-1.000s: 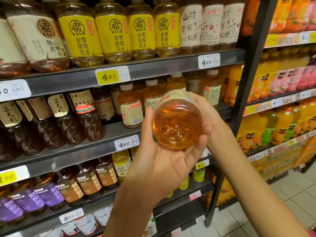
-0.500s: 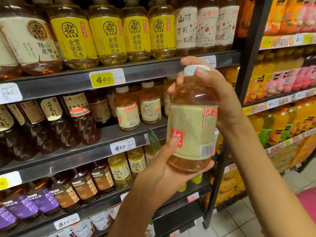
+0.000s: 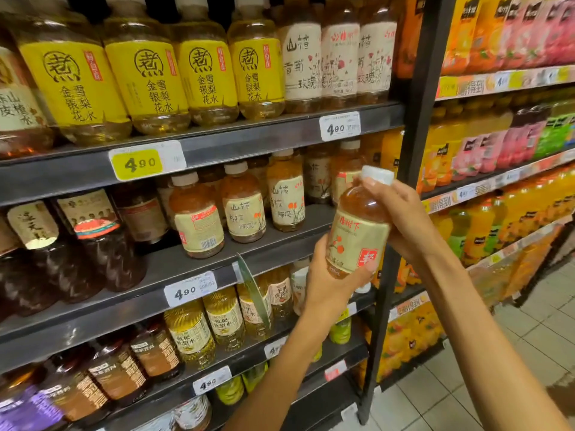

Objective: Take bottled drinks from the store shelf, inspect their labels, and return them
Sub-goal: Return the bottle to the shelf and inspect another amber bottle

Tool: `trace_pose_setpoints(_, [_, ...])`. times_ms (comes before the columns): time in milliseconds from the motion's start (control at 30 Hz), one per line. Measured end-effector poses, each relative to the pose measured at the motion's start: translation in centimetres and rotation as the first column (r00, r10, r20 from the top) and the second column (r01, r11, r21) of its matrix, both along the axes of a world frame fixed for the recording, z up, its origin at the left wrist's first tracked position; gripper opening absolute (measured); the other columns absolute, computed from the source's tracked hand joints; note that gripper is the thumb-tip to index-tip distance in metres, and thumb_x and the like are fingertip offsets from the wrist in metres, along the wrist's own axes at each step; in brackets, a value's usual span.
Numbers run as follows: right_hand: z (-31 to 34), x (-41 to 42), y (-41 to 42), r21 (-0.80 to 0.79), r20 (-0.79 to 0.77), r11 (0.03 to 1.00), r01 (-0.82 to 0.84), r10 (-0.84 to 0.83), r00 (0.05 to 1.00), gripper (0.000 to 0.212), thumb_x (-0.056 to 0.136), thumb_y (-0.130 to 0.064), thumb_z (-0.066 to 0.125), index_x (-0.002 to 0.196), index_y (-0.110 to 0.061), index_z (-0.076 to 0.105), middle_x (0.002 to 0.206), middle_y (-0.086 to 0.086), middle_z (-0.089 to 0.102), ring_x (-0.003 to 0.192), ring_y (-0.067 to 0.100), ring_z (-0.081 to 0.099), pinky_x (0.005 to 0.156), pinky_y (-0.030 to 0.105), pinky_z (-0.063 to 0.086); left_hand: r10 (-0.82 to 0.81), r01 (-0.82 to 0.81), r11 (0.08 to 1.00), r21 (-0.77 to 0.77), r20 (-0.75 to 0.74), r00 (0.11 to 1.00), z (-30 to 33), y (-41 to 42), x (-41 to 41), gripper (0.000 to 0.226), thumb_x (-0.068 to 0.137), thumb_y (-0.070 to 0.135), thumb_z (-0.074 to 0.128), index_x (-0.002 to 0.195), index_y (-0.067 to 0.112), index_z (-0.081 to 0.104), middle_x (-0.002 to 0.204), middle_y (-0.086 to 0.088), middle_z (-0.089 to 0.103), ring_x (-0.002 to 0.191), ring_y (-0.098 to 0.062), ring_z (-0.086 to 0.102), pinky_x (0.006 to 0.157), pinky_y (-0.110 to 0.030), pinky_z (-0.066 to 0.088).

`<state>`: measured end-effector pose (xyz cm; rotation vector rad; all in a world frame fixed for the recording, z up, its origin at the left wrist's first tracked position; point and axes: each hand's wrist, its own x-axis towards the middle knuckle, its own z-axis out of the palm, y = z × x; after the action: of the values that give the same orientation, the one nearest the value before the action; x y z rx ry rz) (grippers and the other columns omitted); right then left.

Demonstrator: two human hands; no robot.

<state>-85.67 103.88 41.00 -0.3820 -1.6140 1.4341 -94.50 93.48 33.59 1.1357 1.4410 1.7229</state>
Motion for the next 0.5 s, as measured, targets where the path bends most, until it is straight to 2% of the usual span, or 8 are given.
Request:
trace_pose_setpoints(100, [-1.3,-0.7,1.9,0.115,0.038,0.988,0.1,-0.104,0.994,0.027,0.073,-0.048,0.071,0.099,-0.043,0.07,0.099,-0.012,0.073,0.092,0.004,0.068,0.072,0.015,0.05,0.151,-0.158,0.987,-0.021,-0.186,0.971,-0.5,2.8,-0.9,0.062,0.076,0.017,0.08,0.131,0.018,0.051,0.126,0.004,0.049,0.115,-0.011,0.054,0.094,-0.02,0.046])
trace_pose_setpoints(167, [-1.8,-1.7,3.3,0.16,0.058,0.976,0.15,-0.161,0.985,0.028,0.072,-0.048,0.072,0.099,-0.043,0.068,0.1,-0.016,0.071,0.093,0.0,0.066,0.072,0.012,0.049,0.219,-0.237,0.97,-0.045,-0.252,0.943,-0.5,4.5,-1.4,0.06,0.079,0.017,0.077,0.133,0.017,0.051,0.13,0.003,0.05,0.119,-0.014,0.051,0.097,-0.022,0.043])
trace_pose_setpoints(300, [-2.4,-3.9,6.8,0.156,0.019,0.97,0.188,-0.193,0.981,0.024,0.082,-0.036,0.071,0.104,-0.038,0.064,0.101,-0.019,0.069,0.096,-0.002,0.063,0.073,0.01,0.047,0.274,-0.293,0.956,-0.033,-0.27,0.923,-0.6,7.6,-2.5,0.062,0.087,0.016,0.068,0.143,0.018,0.041,0.144,-0.001,0.045,0.131,-0.018,0.043,0.108,-0.039,0.038])
trace_pose_setpoints(367, [-2.5,-5.0,8.3,0.165,0.037,0.967,0.197,-0.205,0.978,0.027,0.084,-0.031,0.071,0.11,-0.033,0.062,0.105,-0.017,0.067,0.098,-0.004,0.061,0.076,0.009,0.047,0.309,-0.327,0.945,-0.026,-0.271,0.912,-0.8,8.9,-2.8,0.062,0.09,0.017,0.064,0.146,0.018,0.036,0.148,-0.002,0.04,0.136,-0.017,0.037,0.111,-0.039,0.034])
trace_pose_setpoints(433, [-2.4,-6.0,9.4,0.237,0.066,0.947,0.216,-0.237,0.969,0.032,0.085,-0.029,0.071,0.114,-0.028,0.06,0.112,-0.014,0.06,0.102,-0.008,0.057,0.081,0.007,0.044,0.342,-0.364,0.931,-0.029,-0.279,0.897,-1.2,10.0,-3.0,0.061,0.093,0.018,0.059,0.148,0.019,0.031,0.151,-0.001,0.037,0.138,-0.016,0.033,0.113,-0.037,0.031])
trace_pose_setpoints(500, [-2.2,-6.9,10.2,0.308,0.062,0.922,0.234,-0.265,0.962,0.032,0.084,-0.028,0.071,0.114,-0.032,0.057,0.115,-0.012,0.055,0.106,-0.007,0.053,0.087,0.008,0.042,0.386,-0.412,0.911,-0.022,-0.308,0.87,-1.6,10.9,-3.2,0.061,0.095,0.021,0.057,0.149,0.02,0.028,0.153,0.0,0.034,0.14,-0.015,0.03,0.114,-0.031,0.027])
